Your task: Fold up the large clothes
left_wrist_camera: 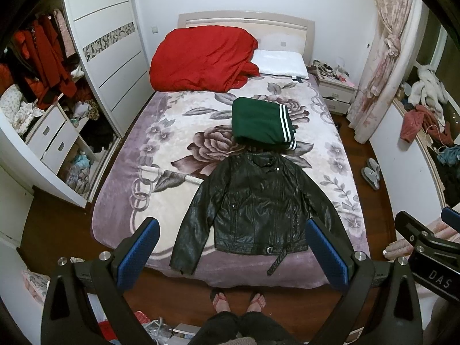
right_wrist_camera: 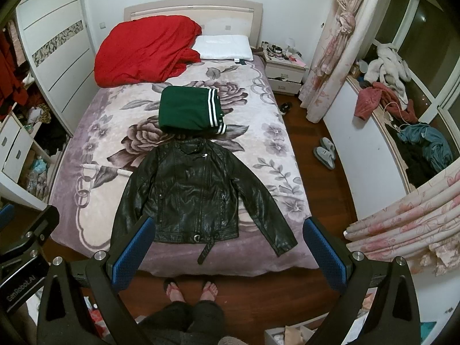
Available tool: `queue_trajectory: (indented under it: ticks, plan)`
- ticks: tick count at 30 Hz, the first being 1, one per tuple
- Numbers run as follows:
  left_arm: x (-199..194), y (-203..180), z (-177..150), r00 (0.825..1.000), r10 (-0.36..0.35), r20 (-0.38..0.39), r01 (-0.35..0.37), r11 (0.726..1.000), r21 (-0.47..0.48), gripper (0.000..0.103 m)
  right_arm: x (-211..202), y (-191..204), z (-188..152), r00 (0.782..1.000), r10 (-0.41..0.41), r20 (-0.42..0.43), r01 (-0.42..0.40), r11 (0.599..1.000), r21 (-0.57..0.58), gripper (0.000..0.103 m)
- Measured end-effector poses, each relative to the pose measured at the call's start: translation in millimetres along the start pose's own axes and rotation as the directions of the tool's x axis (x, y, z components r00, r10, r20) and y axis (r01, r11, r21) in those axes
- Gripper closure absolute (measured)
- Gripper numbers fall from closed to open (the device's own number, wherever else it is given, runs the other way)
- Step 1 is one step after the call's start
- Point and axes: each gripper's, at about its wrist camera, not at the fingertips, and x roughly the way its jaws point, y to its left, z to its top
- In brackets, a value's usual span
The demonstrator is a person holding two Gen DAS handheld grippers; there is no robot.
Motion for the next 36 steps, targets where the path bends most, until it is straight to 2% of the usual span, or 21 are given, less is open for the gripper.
queue_trajectory:
  ticks: [9, 14, 17, 36]
  plan:
    - [-12, 3, 1, 1.0, -0.001, 0.015, 0.001, 1.0, 0.002, 0.0, -5, 0, 6, 1.0, 0.005, 0.005, -0.005, 1.0, 0.0, 0.0]
    - [-15, 5, 2, 1.0, -0.004, 0.022, 0.004, 1.0, 0.001, 0.0, -4, -3, -1, 1.0, 0.004, 0.008, -0.004, 1.0, 0.002, 0.0]
    - [-16, 5, 2, 1.0, -0.004, 0.023, 0.004, 1.0, 0.002, 0.0, -18, 6, 12, 1.0, 0.005, 0.011, -0.005, 1.0, 0.006, 0.0]
    - [-20, 2, 12, 0.999, -0.002, 0.036, 0.001, 1.0, 0.009, 0.0, -22, 0, 4, 1.0, 0.009, 0.018, -0.009, 1.0, 0.008, 0.0]
